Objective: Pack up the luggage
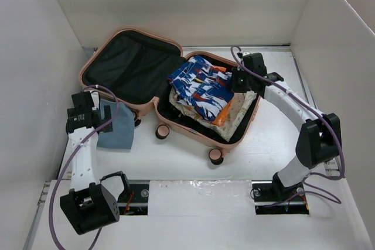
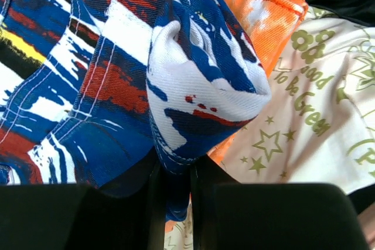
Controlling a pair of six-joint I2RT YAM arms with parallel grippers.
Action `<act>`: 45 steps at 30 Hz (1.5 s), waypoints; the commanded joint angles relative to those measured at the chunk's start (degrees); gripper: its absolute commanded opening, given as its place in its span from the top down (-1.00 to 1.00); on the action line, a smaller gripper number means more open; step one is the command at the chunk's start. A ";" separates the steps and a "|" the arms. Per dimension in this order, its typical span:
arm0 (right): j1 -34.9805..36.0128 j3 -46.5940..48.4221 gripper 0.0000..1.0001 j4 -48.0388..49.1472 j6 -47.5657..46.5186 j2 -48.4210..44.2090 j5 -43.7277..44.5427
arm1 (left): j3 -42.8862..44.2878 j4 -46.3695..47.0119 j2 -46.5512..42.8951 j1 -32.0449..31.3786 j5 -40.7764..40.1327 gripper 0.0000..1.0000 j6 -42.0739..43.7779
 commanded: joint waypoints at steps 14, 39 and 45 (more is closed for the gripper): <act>-11.57 4.45 -0.40 -3.48 -14.53 2.96 -16.30 | 13.71 1.55 13.90 25.20 15.24 -1.00 0.90; -3.14 12.72 -0.98 -14.92 -16.91 -0.29 -2.95 | 16.21 -2.68 36.76 30.58 21.78 -1.00 15.38; -2.61 10.79 -0.98 -14.39 -16.38 -0.81 -1.29 | 18.13 -1.00 39.75 31.63 30.91 -1.00 21.29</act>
